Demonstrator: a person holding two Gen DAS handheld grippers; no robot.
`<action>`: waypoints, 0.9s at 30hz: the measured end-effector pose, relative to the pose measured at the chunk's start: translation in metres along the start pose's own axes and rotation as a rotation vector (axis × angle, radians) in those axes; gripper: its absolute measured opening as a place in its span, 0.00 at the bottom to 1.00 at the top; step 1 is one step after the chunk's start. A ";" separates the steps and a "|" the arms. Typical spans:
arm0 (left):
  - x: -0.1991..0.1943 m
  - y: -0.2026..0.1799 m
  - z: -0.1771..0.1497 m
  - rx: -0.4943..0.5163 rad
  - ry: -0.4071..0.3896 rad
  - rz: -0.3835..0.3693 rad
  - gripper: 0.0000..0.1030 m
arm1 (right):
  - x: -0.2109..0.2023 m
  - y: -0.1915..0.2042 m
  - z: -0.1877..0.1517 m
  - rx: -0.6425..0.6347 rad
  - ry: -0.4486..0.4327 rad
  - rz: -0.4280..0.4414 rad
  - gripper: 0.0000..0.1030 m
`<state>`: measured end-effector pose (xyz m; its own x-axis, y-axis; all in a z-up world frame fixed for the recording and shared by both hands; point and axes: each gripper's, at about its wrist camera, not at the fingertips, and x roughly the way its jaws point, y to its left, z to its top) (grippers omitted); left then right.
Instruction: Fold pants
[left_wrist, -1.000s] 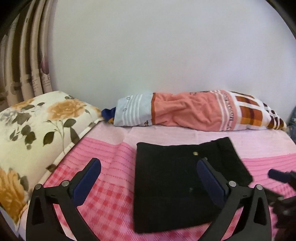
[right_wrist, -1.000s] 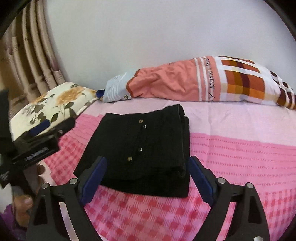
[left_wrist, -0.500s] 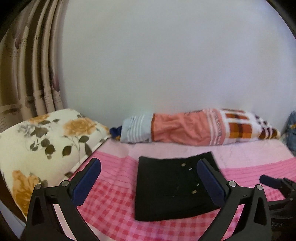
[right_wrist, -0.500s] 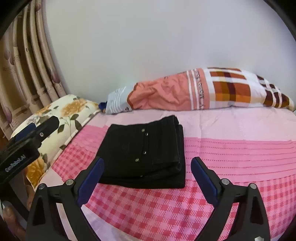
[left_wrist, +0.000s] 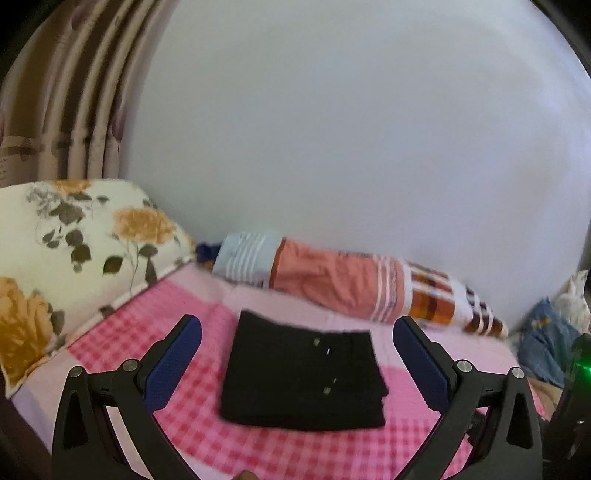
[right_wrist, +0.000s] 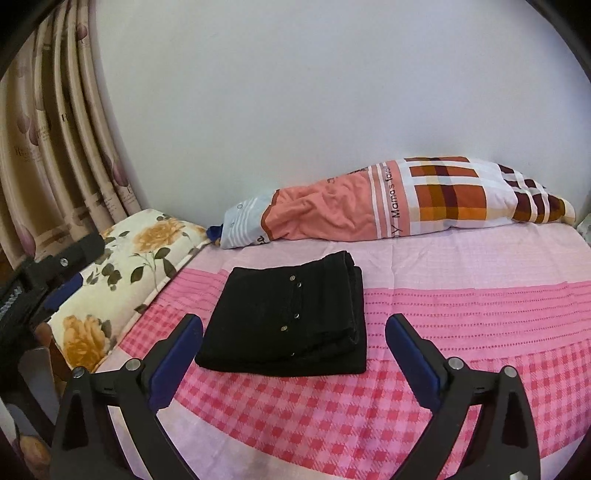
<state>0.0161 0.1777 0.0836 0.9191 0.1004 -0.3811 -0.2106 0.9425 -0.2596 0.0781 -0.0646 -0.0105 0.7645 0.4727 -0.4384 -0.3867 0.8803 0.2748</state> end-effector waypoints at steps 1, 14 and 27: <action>-0.001 0.003 0.000 -0.014 0.003 -0.002 1.00 | -0.001 0.000 -0.001 0.000 0.002 0.000 0.96; -0.001 -0.007 -0.016 0.164 0.059 0.148 1.00 | -0.005 0.012 -0.012 -0.027 0.032 -0.013 0.96; -0.032 -0.030 -0.009 0.244 -0.055 0.184 1.00 | -0.017 0.014 -0.010 -0.026 0.014 -0.013 0.97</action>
<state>-0.0098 0.1435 0.0951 0.8907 0.2877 -0.3520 -0.2955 0.9548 0.0325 0.0545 -0.0603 -0.0073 0.7623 0.4619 -0.4533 -0.3903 0.8869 0.2471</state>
